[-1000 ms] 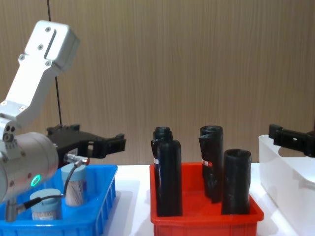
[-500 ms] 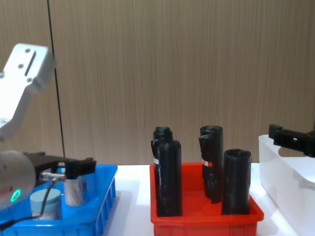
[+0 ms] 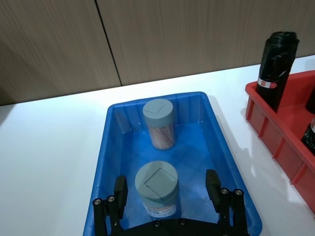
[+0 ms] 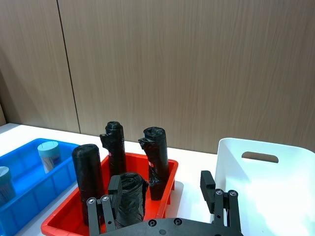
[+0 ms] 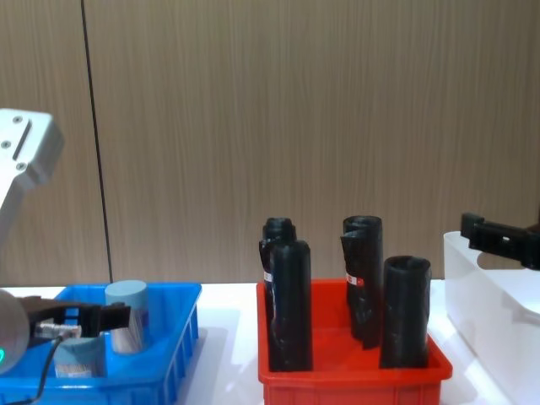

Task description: Pick the cotton swabs from the blue box and place them into the white box.

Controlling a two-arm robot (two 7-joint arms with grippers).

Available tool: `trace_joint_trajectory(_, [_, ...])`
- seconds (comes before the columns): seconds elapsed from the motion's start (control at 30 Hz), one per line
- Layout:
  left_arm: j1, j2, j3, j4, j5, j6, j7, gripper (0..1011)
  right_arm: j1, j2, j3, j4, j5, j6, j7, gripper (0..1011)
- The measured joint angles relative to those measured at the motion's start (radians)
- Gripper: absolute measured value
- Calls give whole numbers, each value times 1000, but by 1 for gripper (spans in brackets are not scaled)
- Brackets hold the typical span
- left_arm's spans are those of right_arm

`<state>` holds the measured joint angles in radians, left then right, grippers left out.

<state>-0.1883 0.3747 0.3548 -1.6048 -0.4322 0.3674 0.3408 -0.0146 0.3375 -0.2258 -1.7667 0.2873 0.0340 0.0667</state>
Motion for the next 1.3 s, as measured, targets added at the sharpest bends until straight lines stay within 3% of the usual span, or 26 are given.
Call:
trace_joint_trajectory(0.67, [-53, -21, -28, 113, 12, 13, -59, 1004, 0, 0, 0, 0, 0, 0, 0, 1002])
trace_joint_trajectory(1.3, [-99, -50, -35, 232, 32, -38, -151, 1004, 0, 0, 0, 0, 0, 0, 0, 1002])
